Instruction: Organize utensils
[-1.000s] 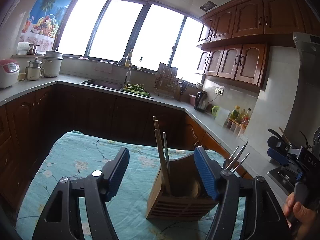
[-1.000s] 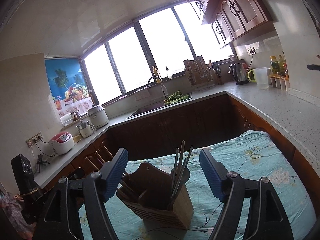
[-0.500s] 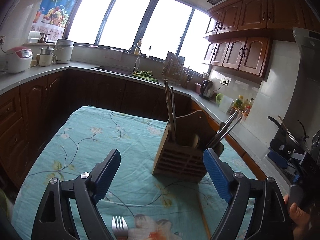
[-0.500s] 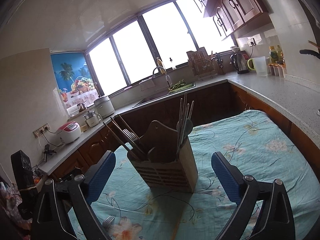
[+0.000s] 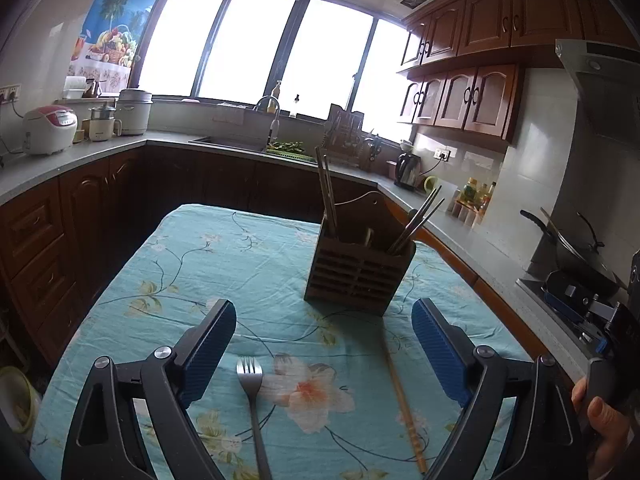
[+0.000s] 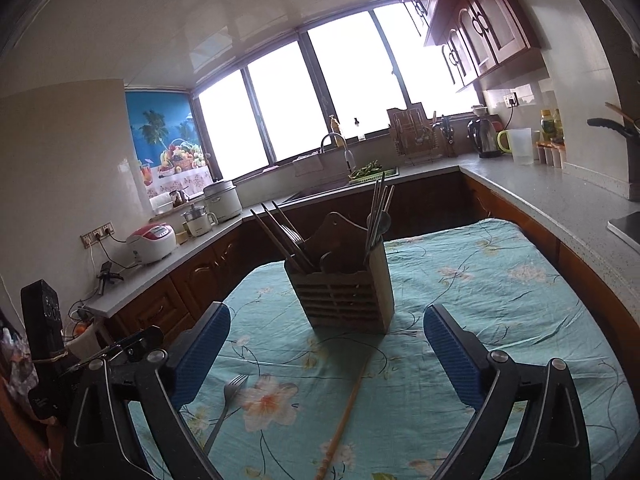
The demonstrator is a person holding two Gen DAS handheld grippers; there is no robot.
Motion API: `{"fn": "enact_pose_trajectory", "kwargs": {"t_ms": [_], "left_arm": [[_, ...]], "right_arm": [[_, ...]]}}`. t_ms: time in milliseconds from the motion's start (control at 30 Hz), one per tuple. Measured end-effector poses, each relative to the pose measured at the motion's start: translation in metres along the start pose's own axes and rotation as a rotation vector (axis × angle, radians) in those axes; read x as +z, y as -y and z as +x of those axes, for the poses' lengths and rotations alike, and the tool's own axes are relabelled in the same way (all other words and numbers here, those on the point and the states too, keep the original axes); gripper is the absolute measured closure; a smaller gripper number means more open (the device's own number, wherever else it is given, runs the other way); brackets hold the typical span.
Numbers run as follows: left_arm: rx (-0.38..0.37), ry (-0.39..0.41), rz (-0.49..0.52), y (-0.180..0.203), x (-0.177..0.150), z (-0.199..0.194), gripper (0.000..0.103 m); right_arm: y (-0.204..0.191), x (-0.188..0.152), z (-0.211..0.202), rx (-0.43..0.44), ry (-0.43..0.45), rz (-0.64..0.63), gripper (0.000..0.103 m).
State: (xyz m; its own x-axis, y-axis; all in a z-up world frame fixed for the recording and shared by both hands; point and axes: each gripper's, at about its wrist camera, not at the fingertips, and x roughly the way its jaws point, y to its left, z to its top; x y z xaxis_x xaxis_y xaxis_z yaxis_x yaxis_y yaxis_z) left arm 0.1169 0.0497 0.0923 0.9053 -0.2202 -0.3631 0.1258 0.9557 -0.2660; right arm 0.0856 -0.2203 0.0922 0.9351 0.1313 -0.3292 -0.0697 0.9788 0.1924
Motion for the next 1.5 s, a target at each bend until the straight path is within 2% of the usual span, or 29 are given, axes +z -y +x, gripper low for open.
{"fn": "enact_pose_trajectory", "kwargs": {"t_ms": [67, 167, 233, 300, 433, 600, 767, 933, 1500], "left_arm": [[0.009, 0.037, 0.018, 0.004, 0.002, -0.018, 0.001], [0.047, 0.091, 0.046, 0.012, -0.008, -0.044, 0.001], [0.039, 0.122, 0.077, 0.014, -0.028, -0.058, 0.001], [0.072, 0.144, 0.1, 0.014, -0.048, -0.068, 0.001], [0.111, 0.123, 0.133, 0.017, -0.082, -0.073, 0.001], [0.161, 0.074, 0.174, 0.022, -0.104, -0.071, 0.001], [0.183, 0.03, 0.169, 0.025, -0.104, -0.073, 0.001], [0.198, 0.047, 0.175, 0.027, -0.098, -0.076, 0.001], [0.227, 0.074, 0.179, 0.019, -0.11, -0.075, 0.001]], "right_arm": [[-0.01, 0.006, -0.017, -0.008, 0.037, -0.028, 0.0], [-0.022, 0.001, -0.04, -0.05, 0.095, -0.06, 0.0], [-0.027, -0.02, -0.049, -0.09, 0.123, -0.067, 0.0], [-0.029, -0.046, -0.053, -0.126, 0.144, -0.079, 0.0], [-0.027, -0.085, -0.048, -0.154, 0.095, -0.086, 0.0], [-0.025, -0.106, -0.046, -0.181, 0.038, -0.102, 0.0], [-0.024, -0.112, -0.048, -0.201, 0.02, -0.119, 0.0], [-0.027, -0.124, -0.05, -0.217, 0.013, -0.152, 0.0], [-0.016, -0.127, -0.065, -0.227, 0.067, -0.123, 0.0]]}}
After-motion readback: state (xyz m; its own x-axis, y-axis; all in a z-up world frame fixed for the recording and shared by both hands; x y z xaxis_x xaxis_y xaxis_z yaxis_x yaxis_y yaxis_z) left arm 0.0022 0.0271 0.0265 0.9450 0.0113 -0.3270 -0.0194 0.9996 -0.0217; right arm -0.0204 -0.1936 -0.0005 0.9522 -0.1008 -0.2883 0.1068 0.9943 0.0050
